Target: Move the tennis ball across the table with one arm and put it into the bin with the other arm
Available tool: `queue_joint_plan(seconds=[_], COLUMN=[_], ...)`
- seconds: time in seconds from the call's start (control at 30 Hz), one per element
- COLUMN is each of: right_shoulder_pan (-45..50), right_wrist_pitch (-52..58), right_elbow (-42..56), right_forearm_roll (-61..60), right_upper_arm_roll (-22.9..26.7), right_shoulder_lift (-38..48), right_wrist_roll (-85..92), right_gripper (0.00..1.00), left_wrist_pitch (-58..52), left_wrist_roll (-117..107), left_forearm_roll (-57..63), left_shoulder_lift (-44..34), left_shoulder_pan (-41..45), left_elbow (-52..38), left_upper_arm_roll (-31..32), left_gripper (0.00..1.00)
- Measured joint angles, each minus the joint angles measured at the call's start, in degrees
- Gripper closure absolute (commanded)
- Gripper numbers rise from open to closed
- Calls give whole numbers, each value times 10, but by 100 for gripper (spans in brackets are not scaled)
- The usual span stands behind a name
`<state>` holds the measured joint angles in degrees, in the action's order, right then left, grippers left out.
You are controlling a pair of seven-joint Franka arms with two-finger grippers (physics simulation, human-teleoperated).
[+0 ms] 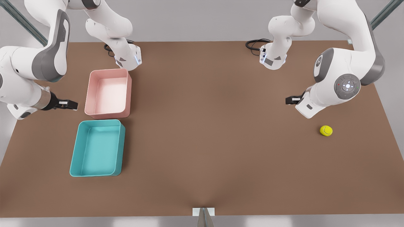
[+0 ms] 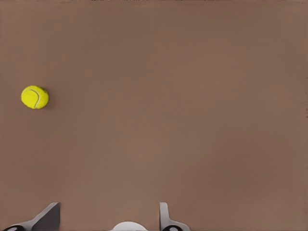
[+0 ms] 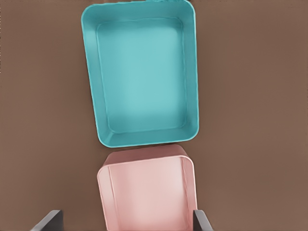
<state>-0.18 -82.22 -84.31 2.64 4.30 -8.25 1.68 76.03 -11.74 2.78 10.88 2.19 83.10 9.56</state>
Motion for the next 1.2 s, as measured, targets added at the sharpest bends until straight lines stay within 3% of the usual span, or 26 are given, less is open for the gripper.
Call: queue_joint_plan(seconds=[0.03,0.07,0.13,0.23,0.4,0.6,0.73,0.93,1.2], right_shoulder_pan=[0,-1,-1,-1,-13,-25,-31,-31,-31], right_wrist_pitch=[-6,-10,-18,-30,-45,-60,-64,-64,-64], right_elbow=[0,0,8,13,14,19,23,24,23], right_forearm_roll=[0,0,0,-3,-16,-23,-27,-28,-30], right_upper_arm_roll=[0,1,3,3,5,8,9,9,9], right_shoulder_lift=[1,2,-13,-33,-40,-39,-32,-31,-31], right_wrist_roll=[0,0,1,1,1,2,2,3,4], right_gripper=[0,0,0,0,0,0,0,0,0], left_wrist_pitch=[4,7,13,61,174,321,418,541,613], left_wrist_roll=[-1,-1,15,89,283,606,797,1030,1242], left_forearm_roll=[0,-1,1,11,8,-27,-42,-26,-14], left_shoulder_lift=[0,0,3,24,75,127,188,215,229], left_shoulder_pan=[0,1,12,-24,-92,-174,-197,-232,-247], left_elbow=[1,1,12,67,114,182,183,191,230], left_upper_arm_roll=[0,-1,-44,-144,-183,-190,-179,-174,-185], left_gripper=[0,8,78,79,79,79,79,79,79])
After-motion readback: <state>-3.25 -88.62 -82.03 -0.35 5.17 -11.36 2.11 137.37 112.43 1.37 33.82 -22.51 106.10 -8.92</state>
